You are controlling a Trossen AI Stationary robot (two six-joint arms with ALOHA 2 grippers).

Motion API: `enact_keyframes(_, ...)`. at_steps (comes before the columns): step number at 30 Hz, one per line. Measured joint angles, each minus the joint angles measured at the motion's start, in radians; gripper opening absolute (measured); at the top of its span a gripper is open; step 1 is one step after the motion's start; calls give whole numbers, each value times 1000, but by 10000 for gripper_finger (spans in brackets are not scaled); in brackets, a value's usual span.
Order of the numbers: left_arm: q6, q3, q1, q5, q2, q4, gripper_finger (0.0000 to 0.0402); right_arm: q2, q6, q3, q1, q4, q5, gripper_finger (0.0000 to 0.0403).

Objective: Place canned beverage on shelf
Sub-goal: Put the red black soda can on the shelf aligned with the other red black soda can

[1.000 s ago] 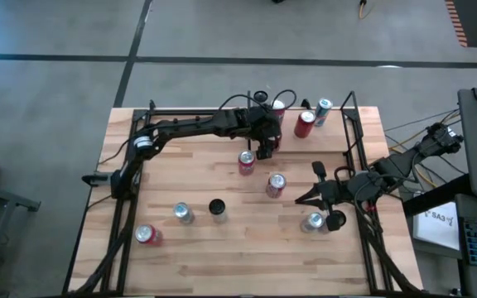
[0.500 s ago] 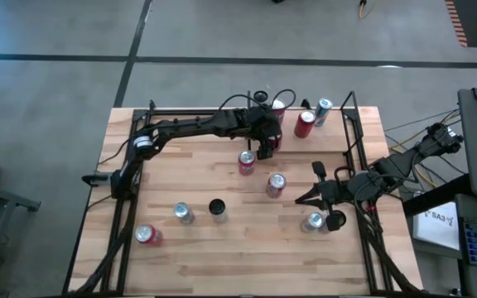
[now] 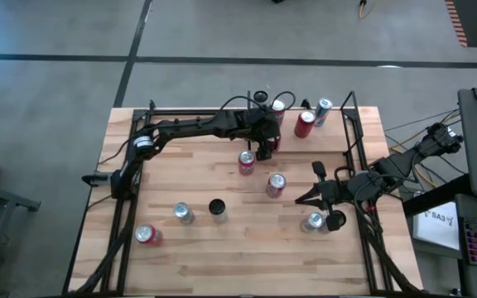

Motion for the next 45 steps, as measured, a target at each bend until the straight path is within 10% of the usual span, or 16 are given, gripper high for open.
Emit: enact_keyframes(45,15,-34,17,-4,-2,92,340,0,0,0,0,0,0,9)
